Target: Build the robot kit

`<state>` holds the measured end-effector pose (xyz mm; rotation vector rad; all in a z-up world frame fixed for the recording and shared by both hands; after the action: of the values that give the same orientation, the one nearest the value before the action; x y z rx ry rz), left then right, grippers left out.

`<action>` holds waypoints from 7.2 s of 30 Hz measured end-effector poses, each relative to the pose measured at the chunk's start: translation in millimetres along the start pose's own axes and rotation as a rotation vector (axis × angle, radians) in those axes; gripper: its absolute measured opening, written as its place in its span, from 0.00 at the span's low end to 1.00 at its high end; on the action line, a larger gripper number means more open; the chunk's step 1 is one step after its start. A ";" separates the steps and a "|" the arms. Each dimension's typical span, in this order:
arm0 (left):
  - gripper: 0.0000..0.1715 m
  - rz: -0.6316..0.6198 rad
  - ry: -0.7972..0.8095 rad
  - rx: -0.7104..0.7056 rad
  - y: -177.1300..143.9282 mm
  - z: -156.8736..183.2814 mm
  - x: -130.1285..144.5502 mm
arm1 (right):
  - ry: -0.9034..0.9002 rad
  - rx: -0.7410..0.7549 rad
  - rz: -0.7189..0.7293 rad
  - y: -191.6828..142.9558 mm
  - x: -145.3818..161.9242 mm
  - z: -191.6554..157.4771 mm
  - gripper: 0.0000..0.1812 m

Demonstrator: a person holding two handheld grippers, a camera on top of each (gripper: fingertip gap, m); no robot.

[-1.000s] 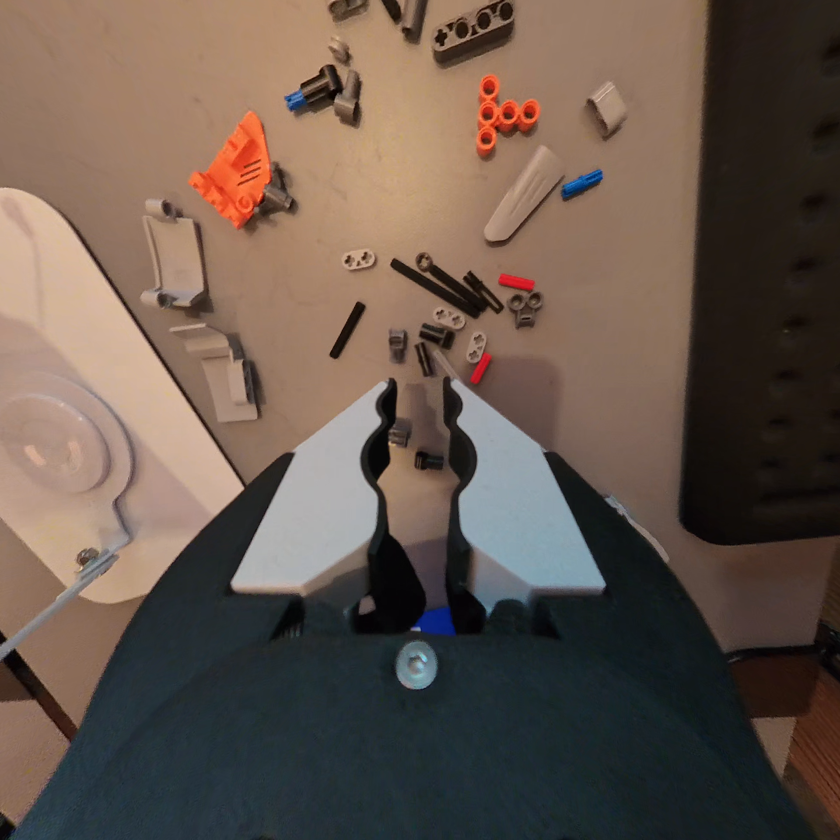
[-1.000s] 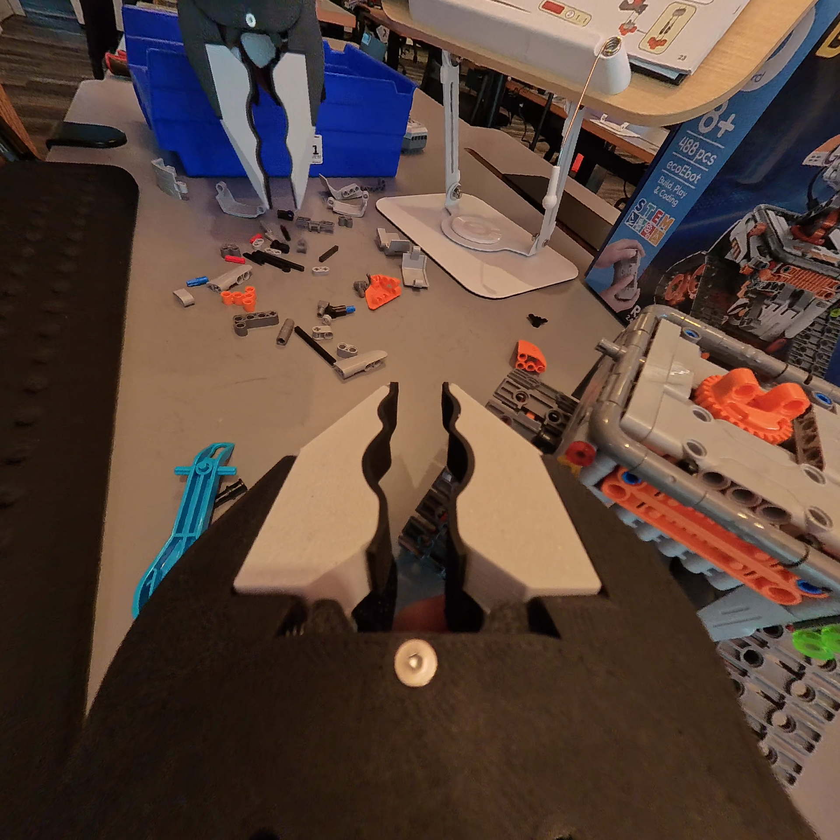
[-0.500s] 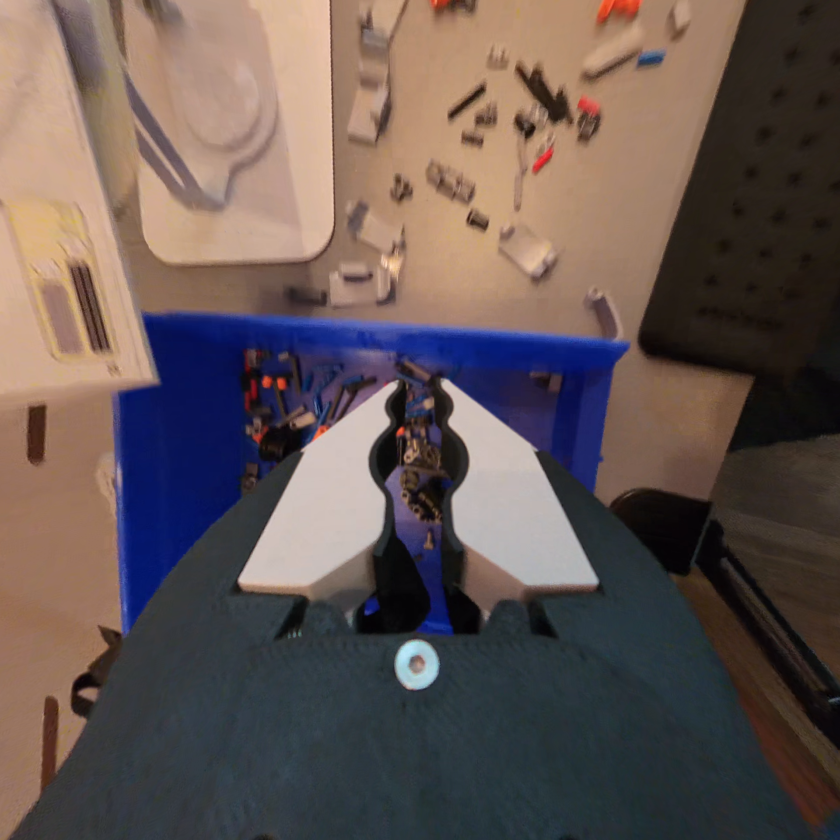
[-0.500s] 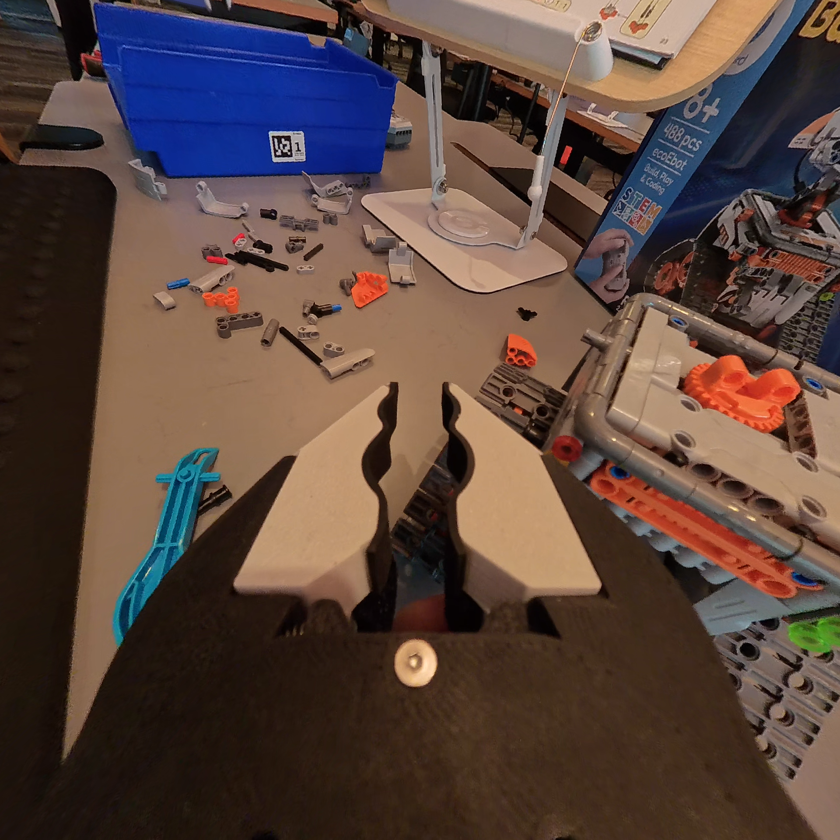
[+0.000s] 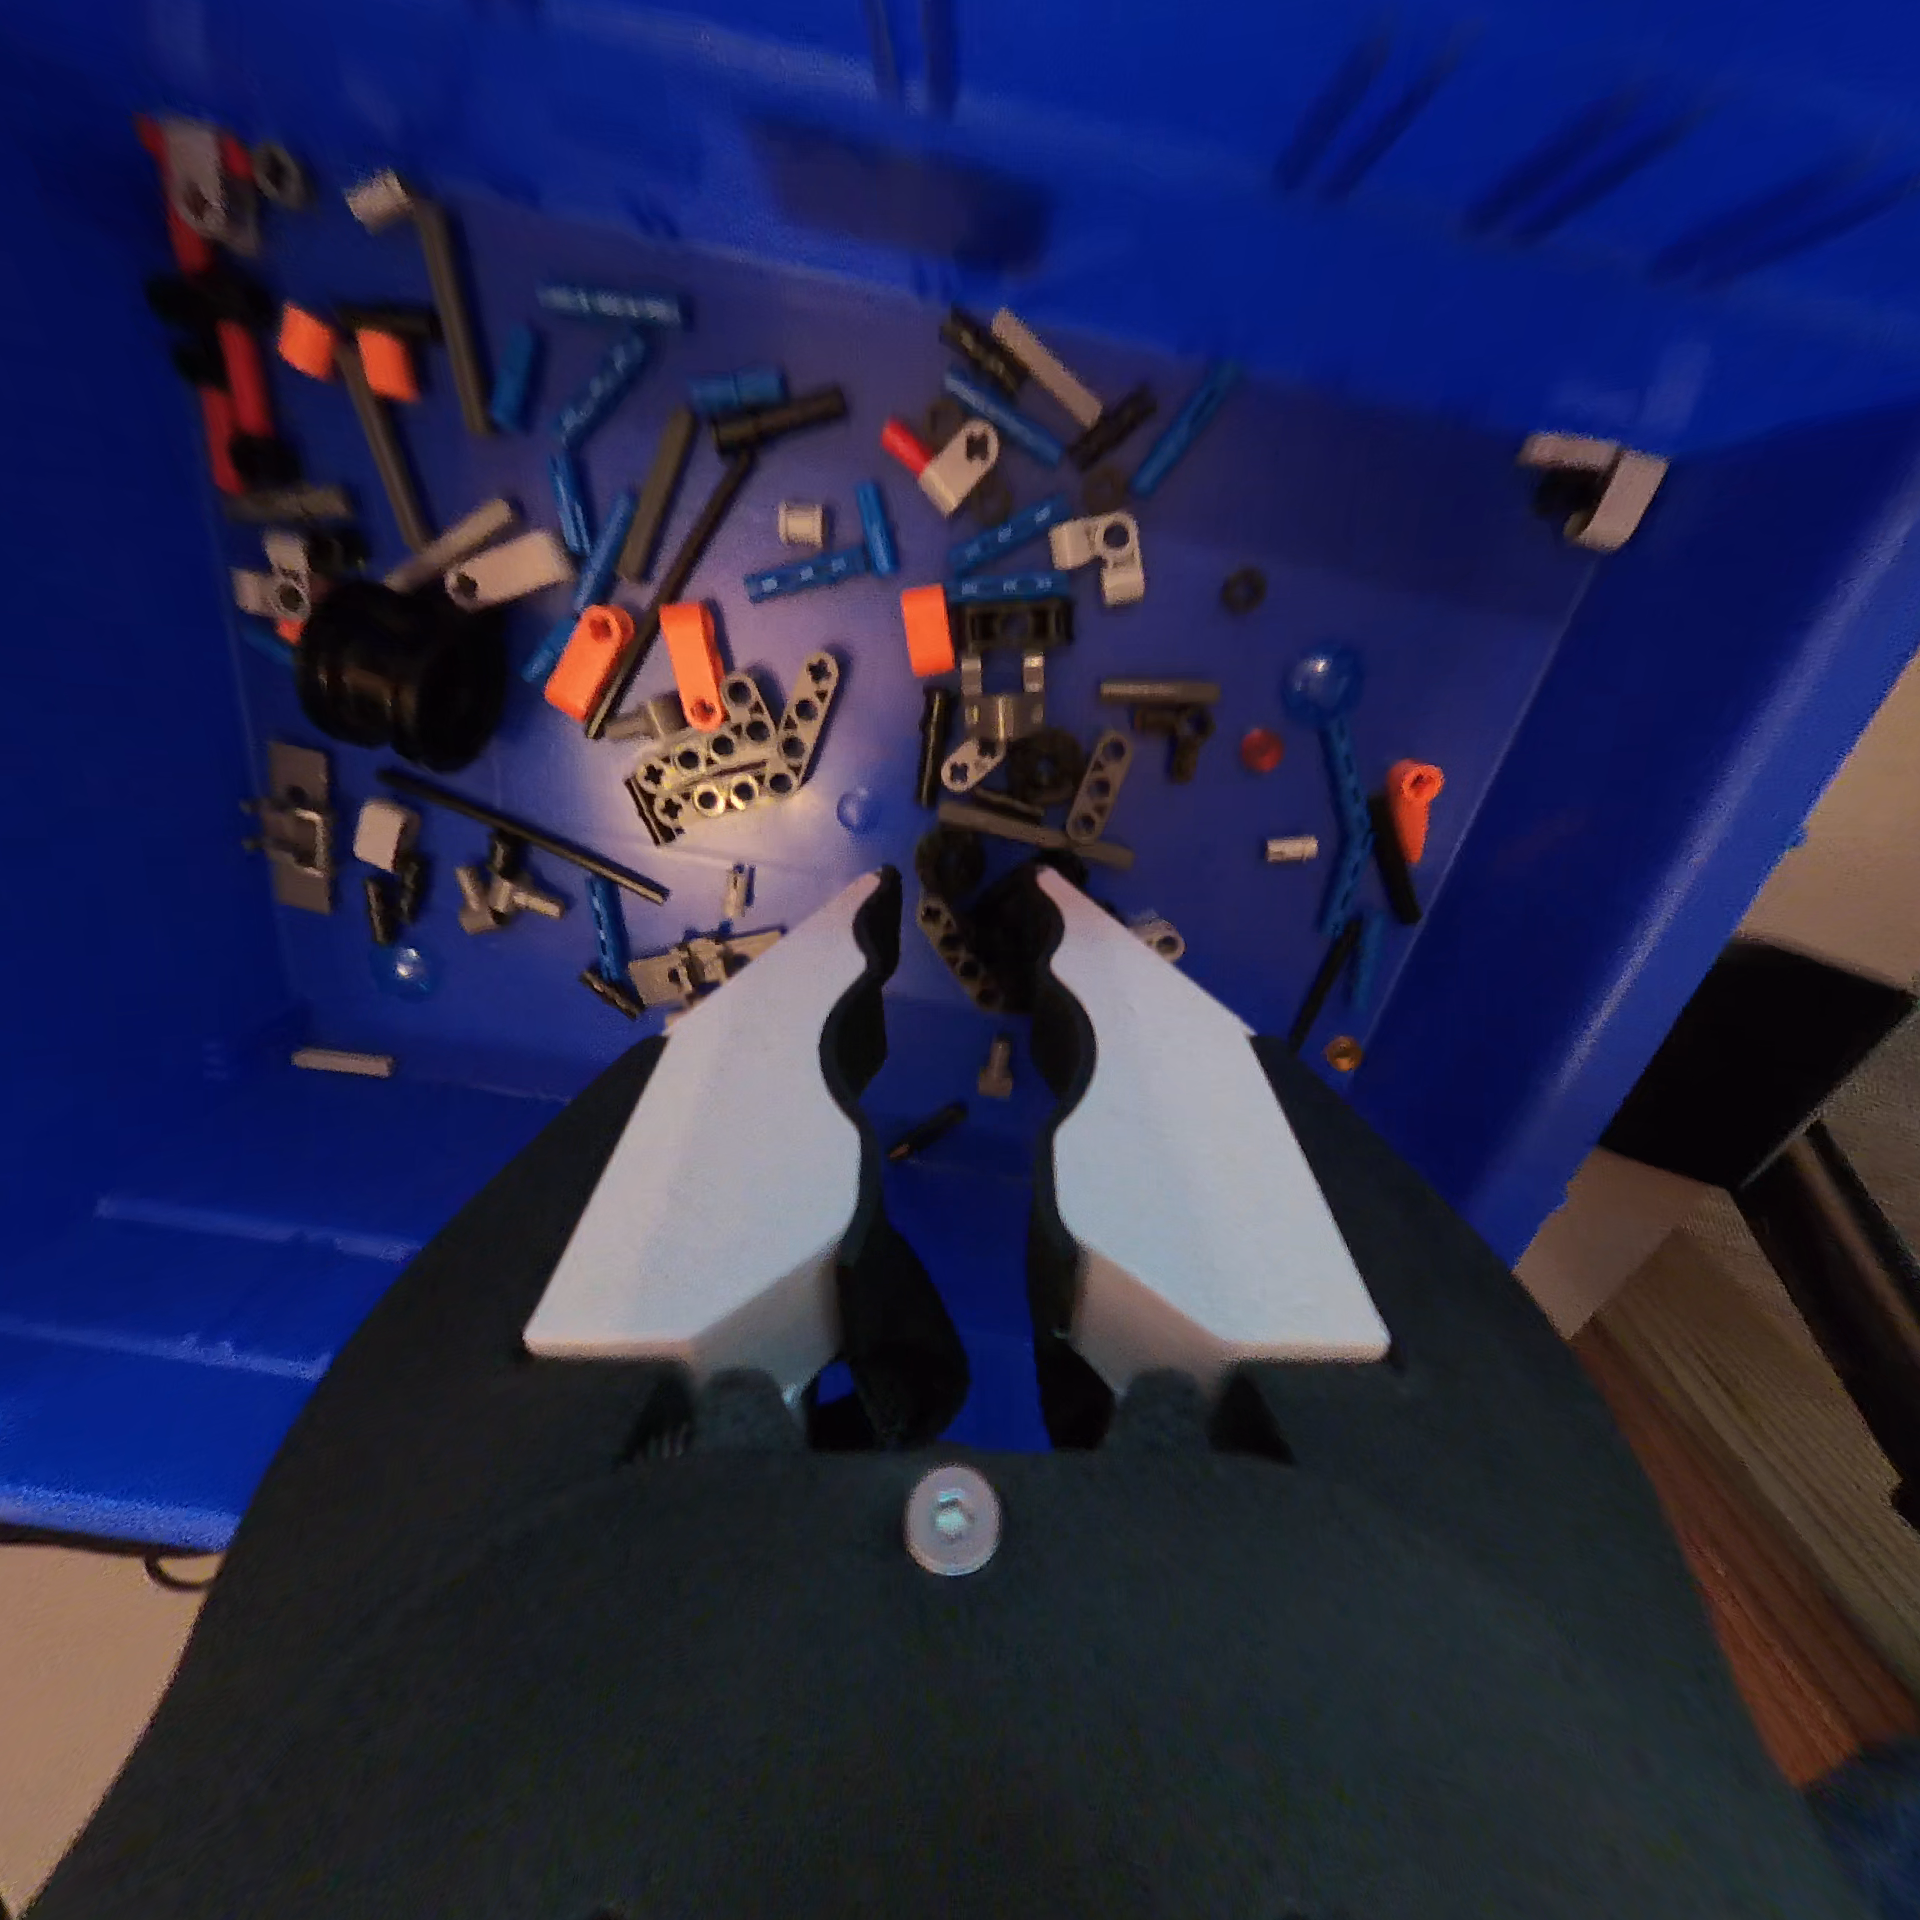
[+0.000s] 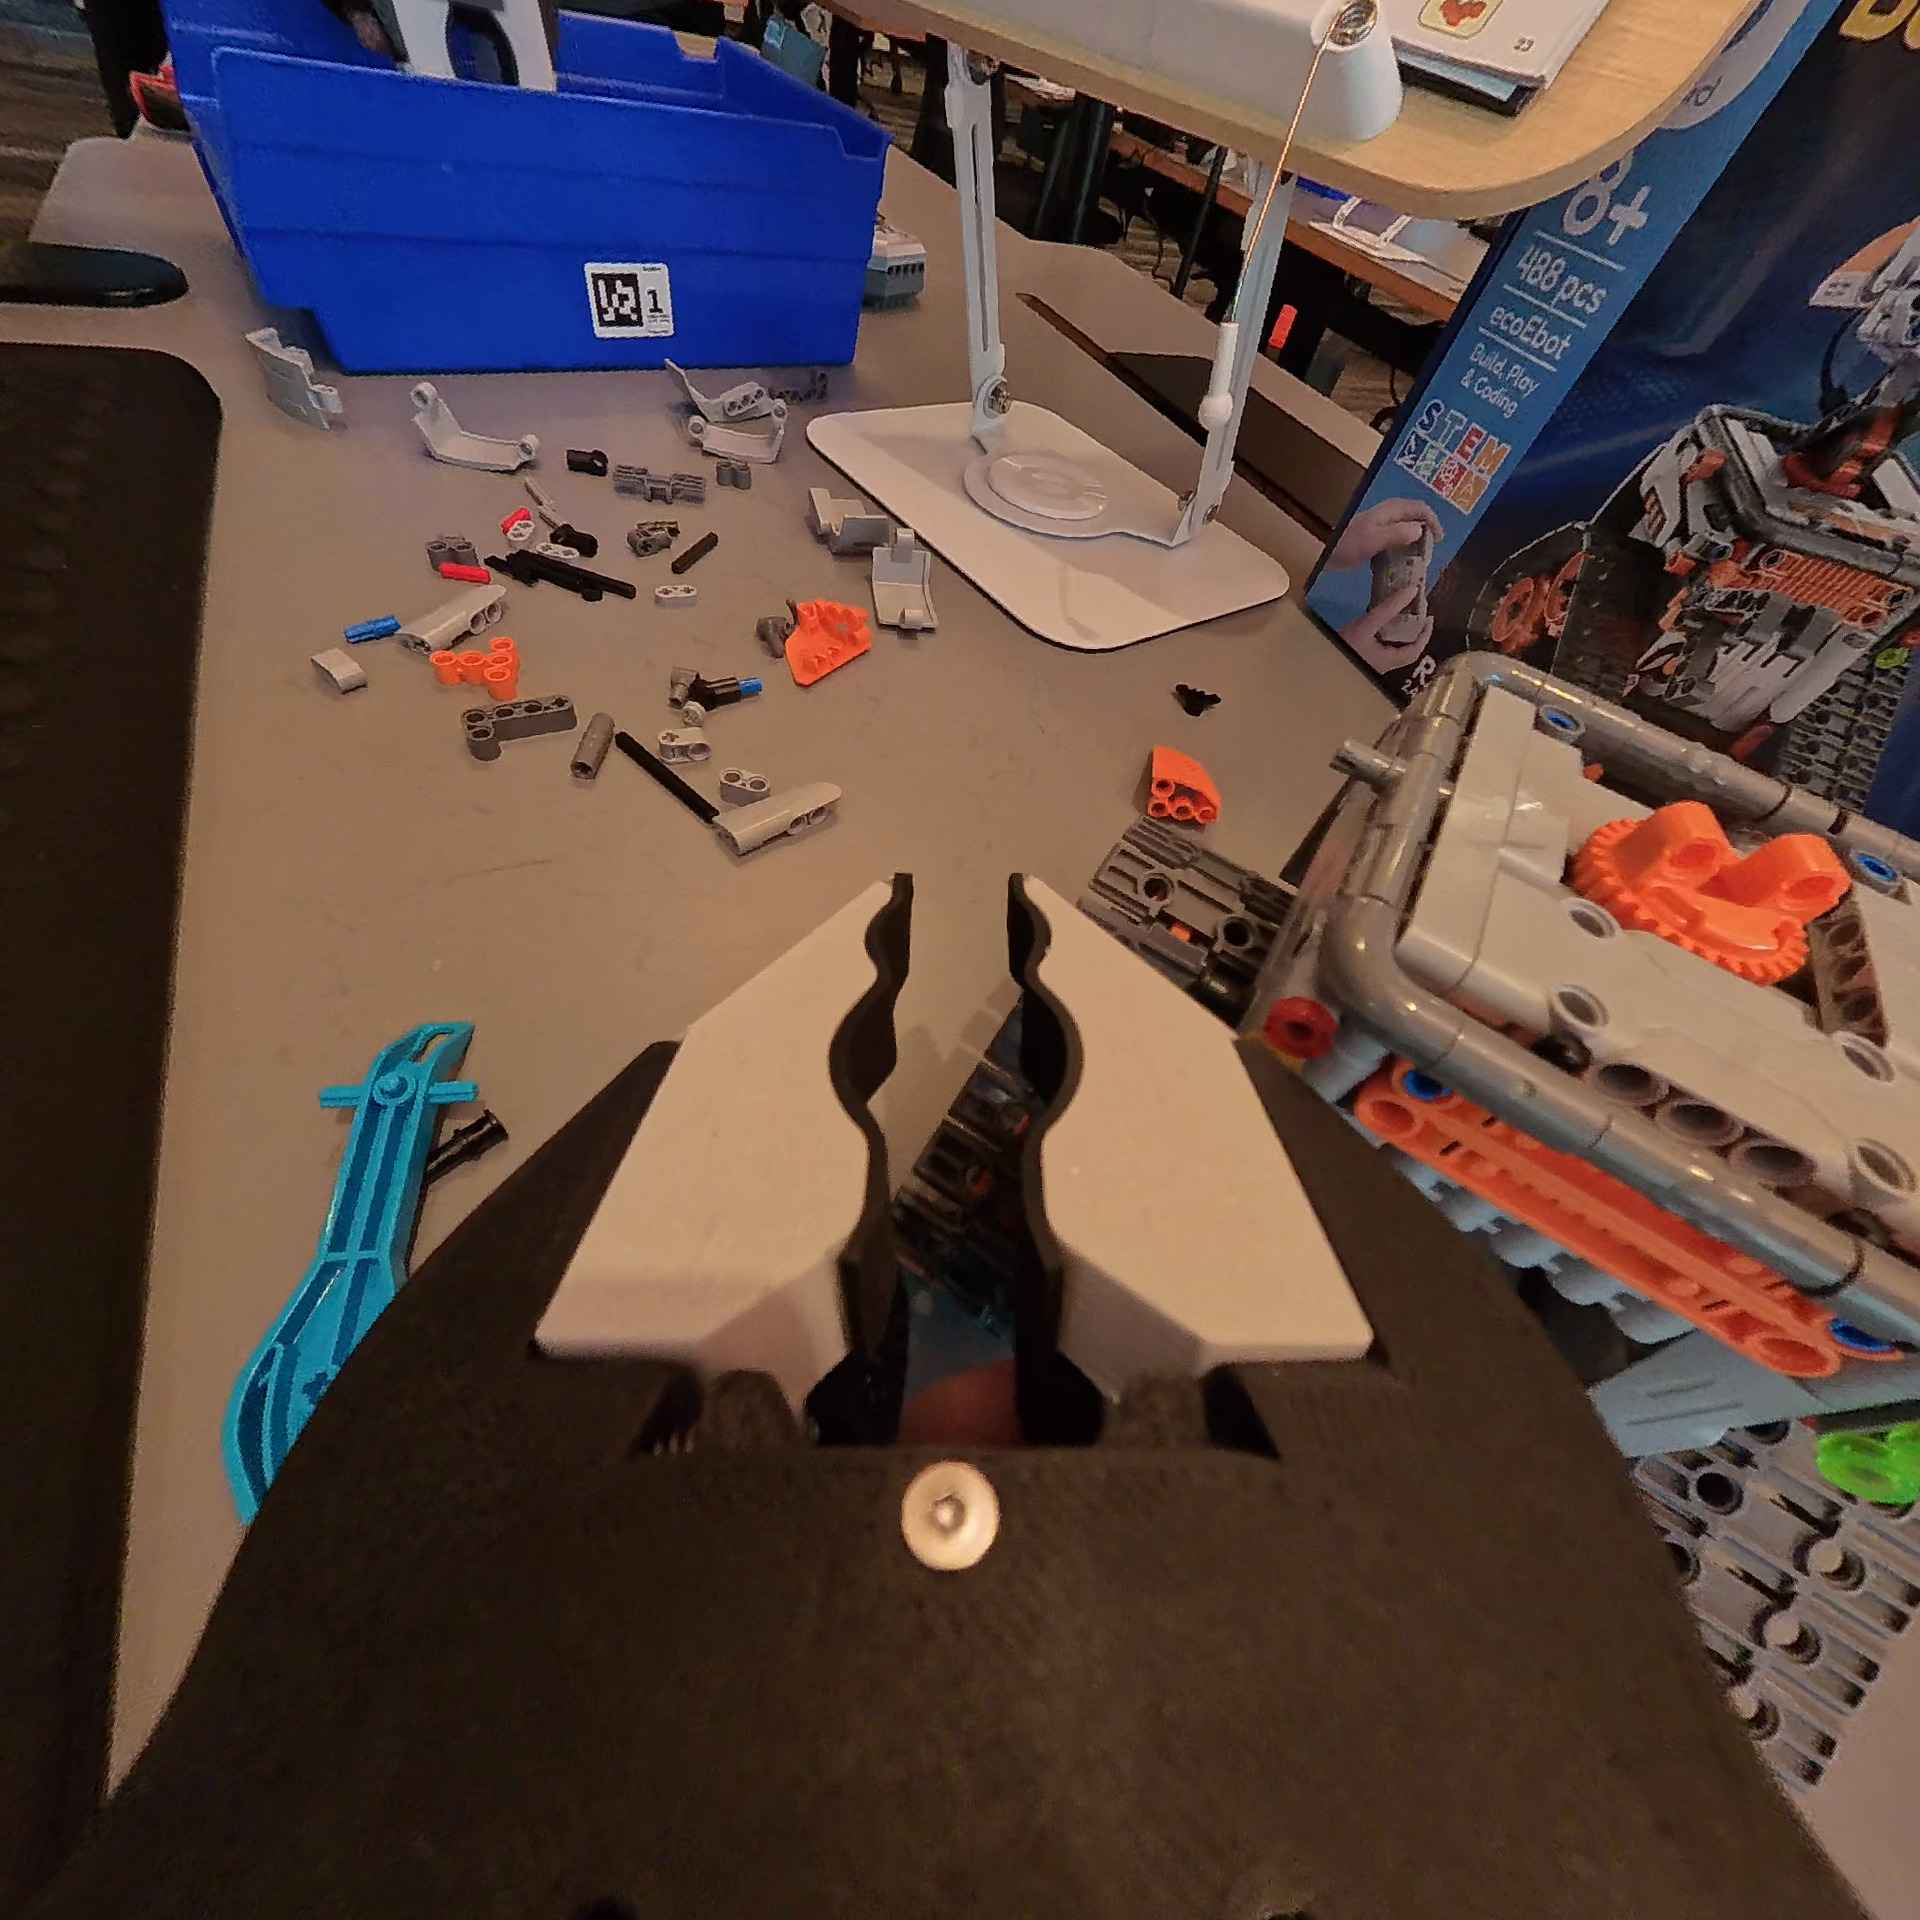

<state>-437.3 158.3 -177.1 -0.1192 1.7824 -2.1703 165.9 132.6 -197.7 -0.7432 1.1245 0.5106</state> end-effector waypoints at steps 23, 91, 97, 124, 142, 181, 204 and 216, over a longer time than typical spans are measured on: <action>0.11 0.003 0.029 -0.011 17.6 -11.1 -14.6 | -0.003 -0.008 -0.012 -1.0 1.9 0.0 0.09; 0.16 -0.742 -0.020 0.152 19.5 38.0 43.2 | -0.018 -0.041 -0.006 -2.1 1.3 -3.8 0.09; 0.16 -0.817 0.039 0.144 37.7 44.2 48.1 | -0.022 -0.053 0.022 -6.7 -1.9 -4.8 0.09; 0.12 -0.494 -0.065 0.019 22.9 34.0 42.3 | -0.024 -0.060 0.030 -8.4 -3.1 -6.0 0.09; 0.12 -0.433 -0.184 0.010 20.7 41.2 34.5 | -0.030 -0.060 0.033 -9.9 -3.8 -6.2 0.09; 0.02 -0.276 -0.065 -0.017 18.5 51.6 31.2 | -0.043 -0.072 0.058 -13.1 -8.2 -8.7 0.09; 0.01 -0.087 0.408 0.022 50.9 103.9 -222.9 | -0.089 -0.102 0.133 -21.3 -24.4 -20.2 0.08; 0.14 -0.016 0.346 -0.023 42.1 101.4 -219.0 | -0.097 -0.108 0.143 -24.4 -25.3 -21.8 0.08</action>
<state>-195.2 122.7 -164.9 0.2533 1.9903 -2.2918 160.5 100.0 -172.7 -0.7262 1.0710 0.7256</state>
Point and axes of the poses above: each gripper's, where its closed fingertips meet, y out along the fingers, x out of its underside, z = x × y across the jaws, the point moved 9 cm from there along -y, back along the fingers, and after that the axes turned 14 degrees about x, right-handed, at the moved point
